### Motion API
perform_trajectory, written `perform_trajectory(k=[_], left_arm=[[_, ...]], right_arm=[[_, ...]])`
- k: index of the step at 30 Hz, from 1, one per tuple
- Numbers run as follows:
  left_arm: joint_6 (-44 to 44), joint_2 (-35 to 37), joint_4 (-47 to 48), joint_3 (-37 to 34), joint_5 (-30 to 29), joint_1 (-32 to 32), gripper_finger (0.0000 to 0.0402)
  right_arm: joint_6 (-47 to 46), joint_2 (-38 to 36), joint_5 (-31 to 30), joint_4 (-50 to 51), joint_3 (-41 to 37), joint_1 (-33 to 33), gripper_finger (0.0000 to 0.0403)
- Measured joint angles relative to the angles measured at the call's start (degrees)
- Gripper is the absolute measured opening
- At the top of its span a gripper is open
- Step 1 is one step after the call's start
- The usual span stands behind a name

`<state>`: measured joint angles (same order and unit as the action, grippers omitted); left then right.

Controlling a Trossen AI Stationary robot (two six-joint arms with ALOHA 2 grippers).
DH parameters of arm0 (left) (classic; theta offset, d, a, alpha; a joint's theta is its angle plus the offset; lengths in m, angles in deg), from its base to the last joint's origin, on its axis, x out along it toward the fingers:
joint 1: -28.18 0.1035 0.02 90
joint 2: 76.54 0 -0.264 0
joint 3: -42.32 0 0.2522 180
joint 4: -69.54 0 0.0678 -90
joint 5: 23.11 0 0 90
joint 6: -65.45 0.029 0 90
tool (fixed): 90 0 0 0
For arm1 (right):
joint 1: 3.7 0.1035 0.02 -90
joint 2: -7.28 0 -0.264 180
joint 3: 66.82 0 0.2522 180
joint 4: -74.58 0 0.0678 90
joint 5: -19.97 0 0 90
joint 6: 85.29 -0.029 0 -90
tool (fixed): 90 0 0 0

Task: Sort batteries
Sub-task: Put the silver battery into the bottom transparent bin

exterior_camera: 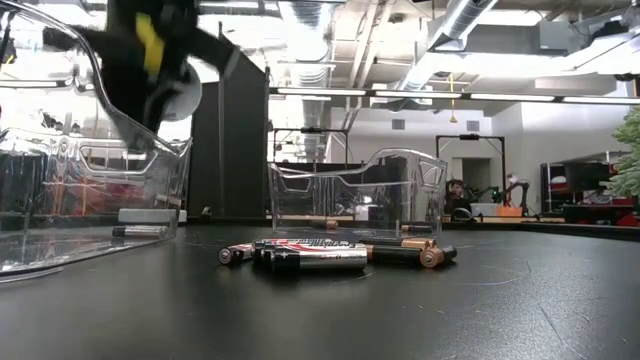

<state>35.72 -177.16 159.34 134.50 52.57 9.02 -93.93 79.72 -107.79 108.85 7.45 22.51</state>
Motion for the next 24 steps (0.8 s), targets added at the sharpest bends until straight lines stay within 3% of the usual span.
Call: perform_trajectory(k=[6, 13, 19, 24], left_arm=[[-1.33, 0.84, -3.74, 9.6, -5.08, -2.15, 0.0112], [5.05, 0.08, -28.64, 11.52, -4.36, -3.63, 0.0112], [-1.39, -4.61, -30.54, 11.41, -6.44, -3.27, 0.0112], [-7.46, -9.95, -30.64, 11.4, -3.99, -3.27, 0.0113]], right_arm=[[-0.4, 0.0, 0.02, -0.02, 0.0, 0.0, 0.0088], [-0.57, 0.0, 0.02, -0.07, 0.0, 0.0, 0.0088], [-0.55, -0.01, 0.04, 0.07, 0.0, 0.0, 0.0088], [-0.53, -0.02, 0.04, 0.26, 0.0, 0.0, 0.0088]])
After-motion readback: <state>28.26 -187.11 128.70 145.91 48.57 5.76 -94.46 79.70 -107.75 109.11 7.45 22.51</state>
